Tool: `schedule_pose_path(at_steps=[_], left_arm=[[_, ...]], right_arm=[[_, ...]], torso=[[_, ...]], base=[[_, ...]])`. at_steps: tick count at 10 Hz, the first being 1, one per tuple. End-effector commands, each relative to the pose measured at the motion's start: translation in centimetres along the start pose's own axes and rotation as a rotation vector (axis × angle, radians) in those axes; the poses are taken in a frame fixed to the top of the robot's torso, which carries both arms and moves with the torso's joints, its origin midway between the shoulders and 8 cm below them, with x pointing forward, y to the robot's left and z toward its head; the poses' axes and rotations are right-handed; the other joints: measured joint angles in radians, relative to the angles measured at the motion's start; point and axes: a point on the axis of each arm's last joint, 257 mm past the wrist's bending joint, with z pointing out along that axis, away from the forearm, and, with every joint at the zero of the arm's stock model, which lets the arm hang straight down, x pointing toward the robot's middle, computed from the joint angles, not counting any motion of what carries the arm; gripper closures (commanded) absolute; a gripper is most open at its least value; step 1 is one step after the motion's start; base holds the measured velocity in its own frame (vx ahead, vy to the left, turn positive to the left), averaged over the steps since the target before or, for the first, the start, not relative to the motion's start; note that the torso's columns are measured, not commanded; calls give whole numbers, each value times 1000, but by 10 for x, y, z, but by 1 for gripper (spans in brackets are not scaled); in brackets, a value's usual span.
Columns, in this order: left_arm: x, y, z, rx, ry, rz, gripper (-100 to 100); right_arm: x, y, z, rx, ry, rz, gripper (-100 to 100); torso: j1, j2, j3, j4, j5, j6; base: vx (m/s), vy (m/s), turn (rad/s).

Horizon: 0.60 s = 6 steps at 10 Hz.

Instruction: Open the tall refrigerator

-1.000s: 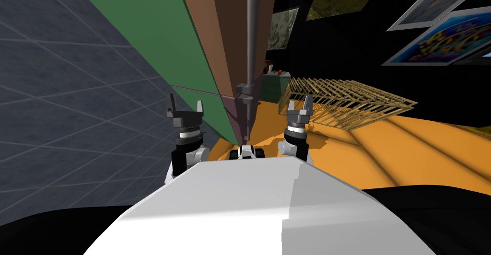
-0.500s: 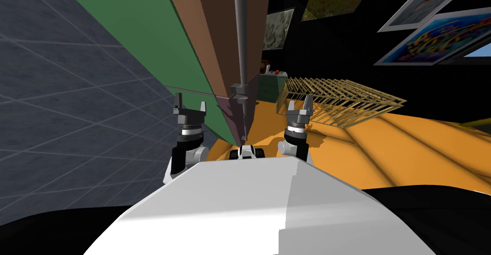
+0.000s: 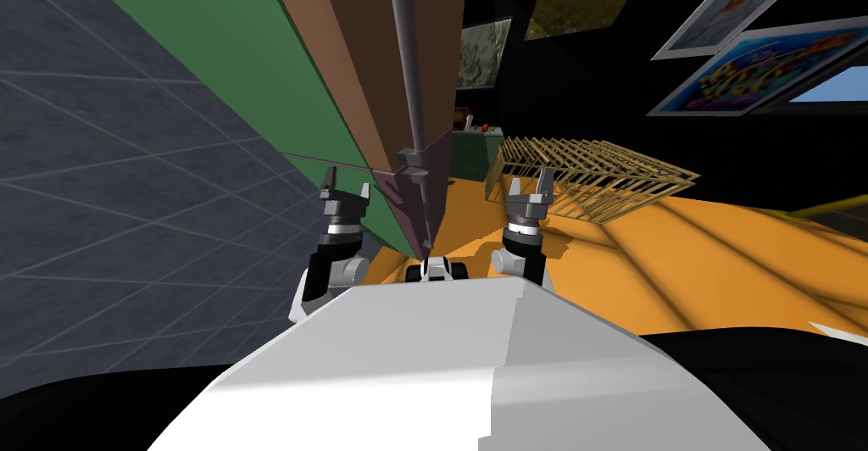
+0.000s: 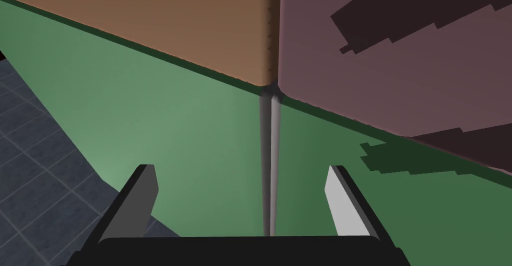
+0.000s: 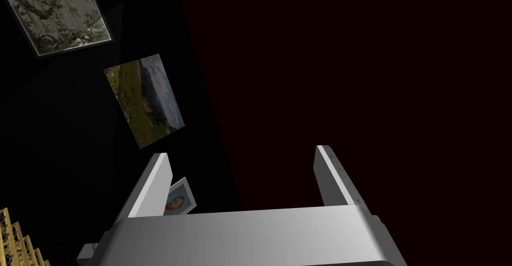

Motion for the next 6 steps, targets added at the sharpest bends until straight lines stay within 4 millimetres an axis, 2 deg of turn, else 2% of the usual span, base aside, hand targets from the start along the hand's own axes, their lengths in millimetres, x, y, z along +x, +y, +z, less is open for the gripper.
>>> schedule_pose_path(at_steps=[1, 6], left_arm=[[-2, 17, 1, -66, -5, -1, -100], [-8, 45, 0, -175, -13, 5, -100]], right_arm=[[0, 0, 0, 0, 0, 0, 0], [0, 0, 0, 0, 0, 0, 0]], torso=[[0, -2, -1, -1, 0, 0], [-6, -13, -8, -7, -1, 6]], base=[[-10, -34, -27], [-9, -34, -36]])
